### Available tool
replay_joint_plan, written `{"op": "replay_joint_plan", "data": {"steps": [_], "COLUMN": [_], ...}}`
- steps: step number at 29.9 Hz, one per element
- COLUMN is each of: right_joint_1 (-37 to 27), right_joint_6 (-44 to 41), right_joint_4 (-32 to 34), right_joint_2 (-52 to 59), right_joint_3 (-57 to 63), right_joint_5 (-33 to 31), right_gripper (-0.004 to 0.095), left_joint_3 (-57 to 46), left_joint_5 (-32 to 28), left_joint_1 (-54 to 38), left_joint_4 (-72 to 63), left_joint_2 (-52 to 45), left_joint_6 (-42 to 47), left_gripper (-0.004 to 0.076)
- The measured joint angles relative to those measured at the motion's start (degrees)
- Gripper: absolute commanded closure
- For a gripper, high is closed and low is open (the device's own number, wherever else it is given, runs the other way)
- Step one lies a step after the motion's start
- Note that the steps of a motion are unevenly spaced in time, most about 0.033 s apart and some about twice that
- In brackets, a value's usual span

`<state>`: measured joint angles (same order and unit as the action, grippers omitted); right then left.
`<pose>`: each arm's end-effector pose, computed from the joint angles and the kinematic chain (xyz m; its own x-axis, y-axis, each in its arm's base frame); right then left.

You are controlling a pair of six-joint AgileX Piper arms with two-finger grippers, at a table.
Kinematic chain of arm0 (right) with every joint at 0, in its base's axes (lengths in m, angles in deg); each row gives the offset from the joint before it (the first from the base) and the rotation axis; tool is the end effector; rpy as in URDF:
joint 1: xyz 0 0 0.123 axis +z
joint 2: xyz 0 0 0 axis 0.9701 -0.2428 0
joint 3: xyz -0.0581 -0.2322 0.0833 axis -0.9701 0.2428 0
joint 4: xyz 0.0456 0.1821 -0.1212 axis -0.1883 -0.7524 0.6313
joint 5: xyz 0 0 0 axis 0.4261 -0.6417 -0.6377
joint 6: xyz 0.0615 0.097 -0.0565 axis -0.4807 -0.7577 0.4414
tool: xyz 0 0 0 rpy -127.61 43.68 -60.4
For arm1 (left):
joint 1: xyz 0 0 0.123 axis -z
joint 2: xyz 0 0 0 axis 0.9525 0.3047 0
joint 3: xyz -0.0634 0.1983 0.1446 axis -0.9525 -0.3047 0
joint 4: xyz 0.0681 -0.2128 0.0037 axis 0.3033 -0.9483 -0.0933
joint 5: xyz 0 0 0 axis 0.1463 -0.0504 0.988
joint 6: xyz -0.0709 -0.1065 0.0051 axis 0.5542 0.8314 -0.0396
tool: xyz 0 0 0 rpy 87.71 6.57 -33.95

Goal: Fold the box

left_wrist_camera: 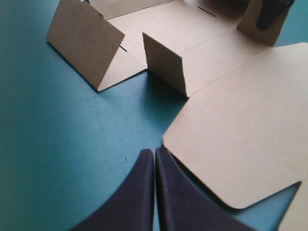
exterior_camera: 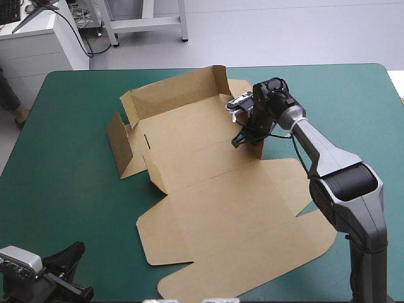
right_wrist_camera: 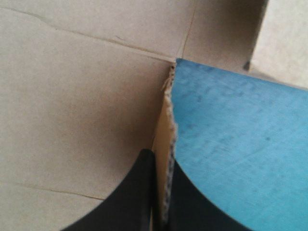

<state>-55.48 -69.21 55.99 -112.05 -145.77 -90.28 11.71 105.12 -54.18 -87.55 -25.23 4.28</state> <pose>0.3961 0.1463 0.1930 -0.7768 -0.5839 -0.2358 -0.5836 0.8082 -0.0788 0.0404 -0.0219 0.2554 -0.3796 0.0316 -0.9246 0.3353 0.9362 -0.1057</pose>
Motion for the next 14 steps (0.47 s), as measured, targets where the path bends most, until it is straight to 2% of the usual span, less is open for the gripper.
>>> {"op": "replay_joint_plan", "data": {"steps": [4,7,10,14], "right_joint_1": [0.0,-0.2,-0.2,-0.2], "right_joint_6": [1.4,7.8,15.8,22.9], "right_joint_4": [8.8,13.3,12.6,6.4], "right_joint_2": [-0.1,-0.1,-0.1,-0.1], "right_joint_3": [0.0,0.0,0.0,0.0], "right_joint_5": [-0.1,-0.1,-0.1,0.0], "right_gripper": [0.0927,0.0927,0.0927,0.0927], "left_joint_3": [0.0,0.0,0.0,0.0], "left_joint_5": [0.0,0.0,0.0,0.0], "left_joint_1": [0.0,0.0,0.0,0.0], "left_joint_4": [0.0,0.0,0.0,0.0], "left_joint_2": [0.0,0.0,0.0,0.0], "left_joint_6": [0.0,0.0,0.0,0.0], "left_gripper": [0.0732,0.0732,0.0732,0.0732]}}
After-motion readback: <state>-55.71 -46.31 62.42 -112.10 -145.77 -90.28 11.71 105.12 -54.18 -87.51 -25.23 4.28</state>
